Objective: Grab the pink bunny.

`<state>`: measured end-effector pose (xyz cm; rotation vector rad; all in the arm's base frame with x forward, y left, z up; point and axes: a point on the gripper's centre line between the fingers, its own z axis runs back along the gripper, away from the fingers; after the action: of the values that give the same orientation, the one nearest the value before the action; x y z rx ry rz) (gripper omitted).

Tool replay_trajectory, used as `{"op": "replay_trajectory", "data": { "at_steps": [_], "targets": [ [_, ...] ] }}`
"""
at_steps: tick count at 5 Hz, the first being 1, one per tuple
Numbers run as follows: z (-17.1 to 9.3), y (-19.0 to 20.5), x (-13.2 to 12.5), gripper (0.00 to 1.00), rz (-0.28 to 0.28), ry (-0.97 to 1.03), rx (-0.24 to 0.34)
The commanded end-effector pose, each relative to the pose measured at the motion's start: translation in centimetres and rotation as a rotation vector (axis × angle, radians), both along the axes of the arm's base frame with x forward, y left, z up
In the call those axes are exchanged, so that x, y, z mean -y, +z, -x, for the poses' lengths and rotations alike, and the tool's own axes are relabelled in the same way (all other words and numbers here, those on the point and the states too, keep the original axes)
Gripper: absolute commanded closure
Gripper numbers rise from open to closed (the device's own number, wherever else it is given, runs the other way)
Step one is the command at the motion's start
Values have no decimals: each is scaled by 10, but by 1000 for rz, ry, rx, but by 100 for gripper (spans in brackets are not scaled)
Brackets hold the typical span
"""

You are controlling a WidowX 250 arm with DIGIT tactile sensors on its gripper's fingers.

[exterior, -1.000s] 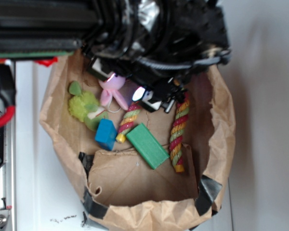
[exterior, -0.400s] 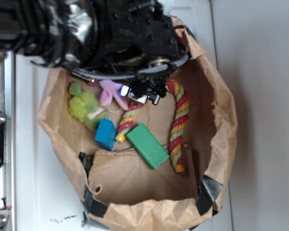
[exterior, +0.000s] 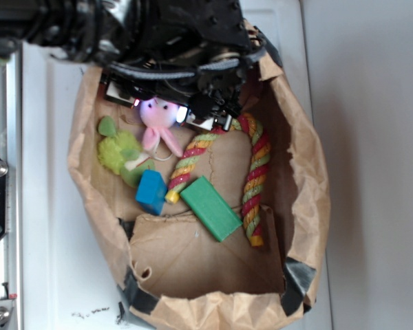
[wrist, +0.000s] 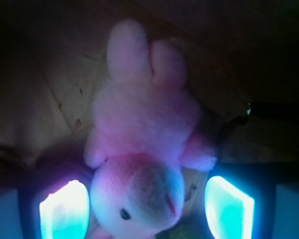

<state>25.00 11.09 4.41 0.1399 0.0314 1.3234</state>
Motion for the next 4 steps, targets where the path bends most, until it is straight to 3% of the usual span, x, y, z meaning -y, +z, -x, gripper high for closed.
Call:
{"op": "replay_trajectory", "data": {
  "at_steps": [1,3,4],
  "targets": [
    [1,21,-21,0,-26,23,64],
    [-5,19,-18,0,-35,13,53],
    [2,5,-16,0,-73,-15,19]
  ]
}}
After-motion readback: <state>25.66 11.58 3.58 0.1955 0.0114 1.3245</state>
